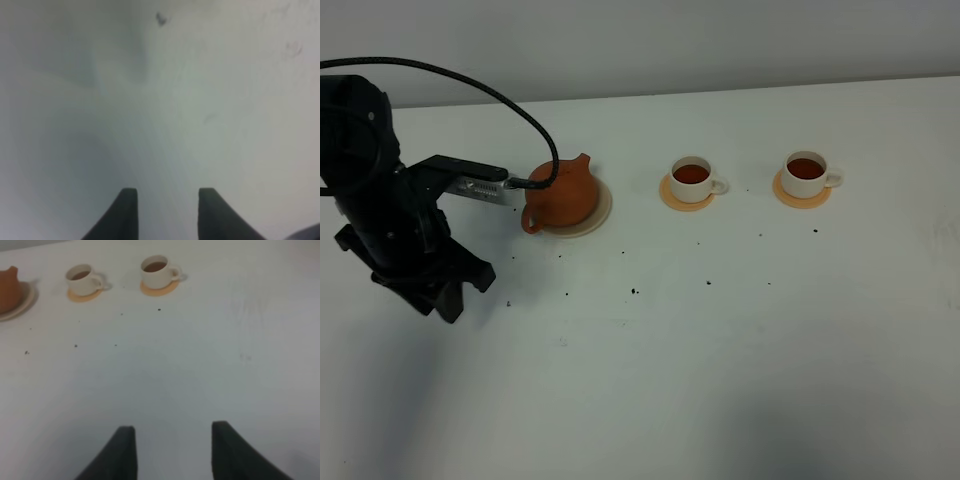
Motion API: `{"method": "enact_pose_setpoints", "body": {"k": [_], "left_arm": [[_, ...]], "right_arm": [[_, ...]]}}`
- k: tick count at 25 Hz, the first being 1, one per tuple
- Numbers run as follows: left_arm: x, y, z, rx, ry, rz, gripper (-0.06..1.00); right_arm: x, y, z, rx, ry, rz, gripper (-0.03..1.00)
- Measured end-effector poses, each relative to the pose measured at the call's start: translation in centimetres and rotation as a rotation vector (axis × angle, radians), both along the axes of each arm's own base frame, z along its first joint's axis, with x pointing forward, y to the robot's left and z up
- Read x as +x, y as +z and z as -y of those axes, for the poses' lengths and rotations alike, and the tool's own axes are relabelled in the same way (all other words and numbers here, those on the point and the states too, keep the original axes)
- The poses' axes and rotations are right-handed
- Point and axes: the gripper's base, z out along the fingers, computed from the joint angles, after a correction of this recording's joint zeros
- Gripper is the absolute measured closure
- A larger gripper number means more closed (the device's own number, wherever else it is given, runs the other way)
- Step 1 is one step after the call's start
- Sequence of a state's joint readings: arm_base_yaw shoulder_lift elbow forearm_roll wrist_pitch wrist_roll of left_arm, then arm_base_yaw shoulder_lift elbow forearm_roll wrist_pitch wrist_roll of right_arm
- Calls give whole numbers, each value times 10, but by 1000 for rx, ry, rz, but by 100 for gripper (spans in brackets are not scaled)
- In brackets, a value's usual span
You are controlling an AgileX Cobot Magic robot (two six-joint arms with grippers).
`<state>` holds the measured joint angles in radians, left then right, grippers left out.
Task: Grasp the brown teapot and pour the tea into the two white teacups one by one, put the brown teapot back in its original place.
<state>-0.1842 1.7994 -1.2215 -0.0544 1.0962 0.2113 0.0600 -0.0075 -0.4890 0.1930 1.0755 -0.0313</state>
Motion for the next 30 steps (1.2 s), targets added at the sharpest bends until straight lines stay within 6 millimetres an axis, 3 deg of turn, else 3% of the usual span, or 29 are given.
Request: {"method": "enact_pose_setpoints", "body": {"k": [4,12,17,21,25,30], "left_arm": [[-31,11,-9,48,25,-40,65],[-122,29,-30,100,112,-1,65],[-180,41,-41,73,138,114,65],[-218,52,-48,24,146,301,58],[-243,56,-53,-21,155,469,47],[-256,58,-55,-61,171,599,43]], "right_arm": [[0,0,0,0,0,0,61],[0,0,0,0,0,0,61],[0,0,0,0,0,0,61],[0,0,0,0,0,0,61],[0,0,0,0,0,0,61],[0,0,0,0,0,0,61]]}}
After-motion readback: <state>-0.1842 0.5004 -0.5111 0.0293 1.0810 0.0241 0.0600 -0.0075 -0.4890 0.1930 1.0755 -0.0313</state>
